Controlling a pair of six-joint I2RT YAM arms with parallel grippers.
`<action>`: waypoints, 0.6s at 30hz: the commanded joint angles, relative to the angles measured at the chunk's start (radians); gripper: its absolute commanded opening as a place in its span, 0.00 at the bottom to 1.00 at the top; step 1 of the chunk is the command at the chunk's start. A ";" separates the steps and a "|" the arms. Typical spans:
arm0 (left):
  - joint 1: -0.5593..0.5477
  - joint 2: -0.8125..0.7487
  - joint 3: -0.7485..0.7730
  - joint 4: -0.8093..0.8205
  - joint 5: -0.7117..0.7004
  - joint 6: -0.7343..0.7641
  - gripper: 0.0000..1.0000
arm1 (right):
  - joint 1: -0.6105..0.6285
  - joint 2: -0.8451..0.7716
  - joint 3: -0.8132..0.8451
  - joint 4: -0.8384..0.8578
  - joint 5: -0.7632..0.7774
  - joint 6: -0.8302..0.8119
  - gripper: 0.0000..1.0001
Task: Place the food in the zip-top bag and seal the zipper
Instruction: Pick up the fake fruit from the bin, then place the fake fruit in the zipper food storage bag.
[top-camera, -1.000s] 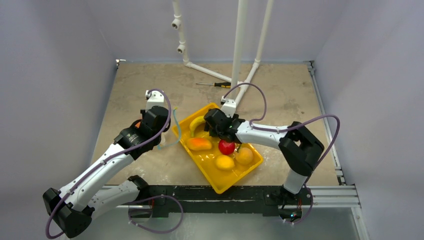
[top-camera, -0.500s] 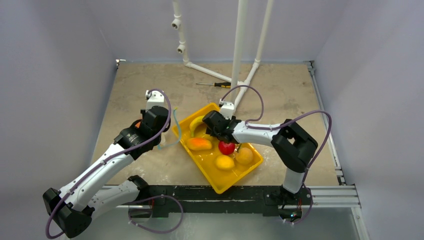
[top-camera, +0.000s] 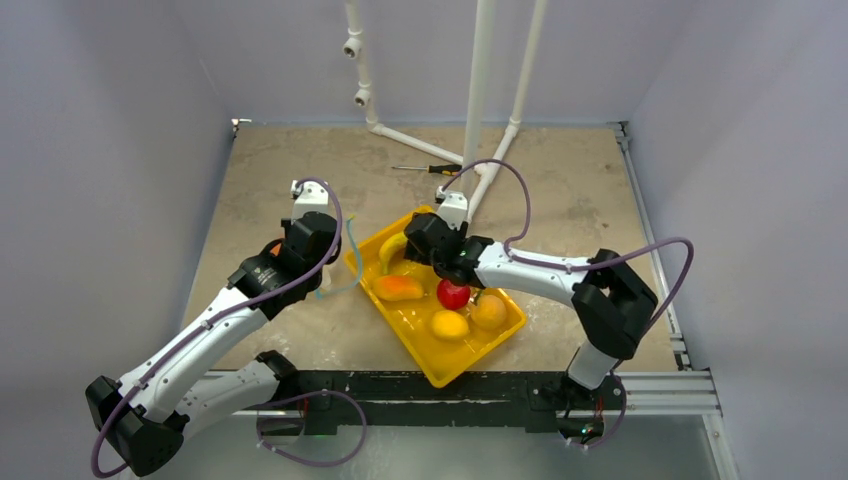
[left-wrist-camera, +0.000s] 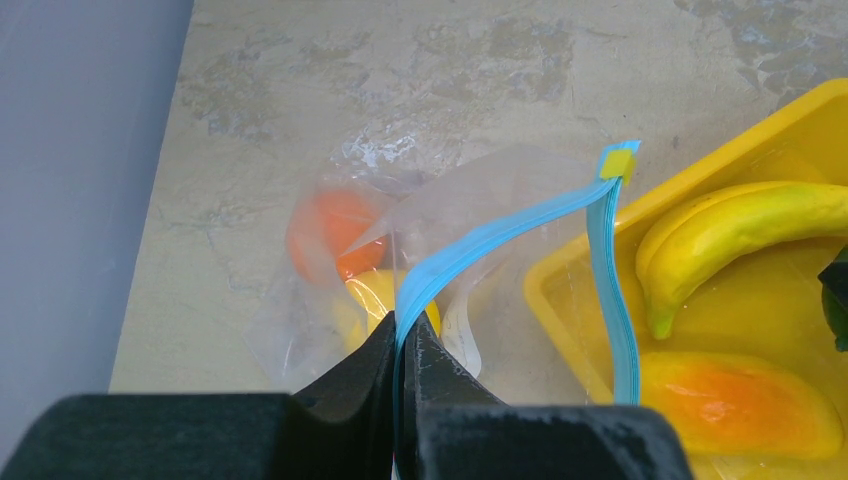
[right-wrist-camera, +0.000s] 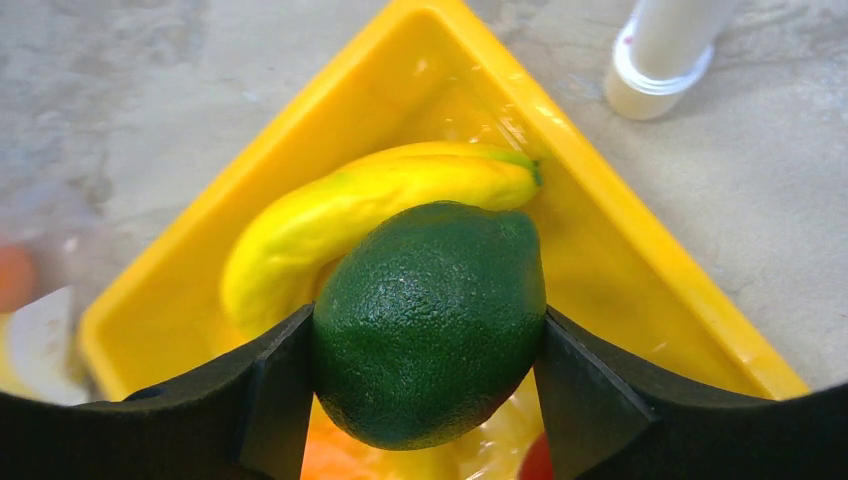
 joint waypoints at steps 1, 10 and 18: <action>-0.004 -0.016 -0.004 0.032 -0.006 0.014 0.00 | 0.049 -0.061 0.062 0.021 0.009 -0.030 0.39; -0.003 -0.017 -0.003 0.032 -0.004 0.014 0.00 | 0.086 -0.222 -0.012 0.273 -0.158 -0.187 0.37; -0.004 -0.026 -0.004 0.031 -0.005 0.014 0.00 | 0.098 -0.323 -0.069 0.476 -0.324 -0.335 0.37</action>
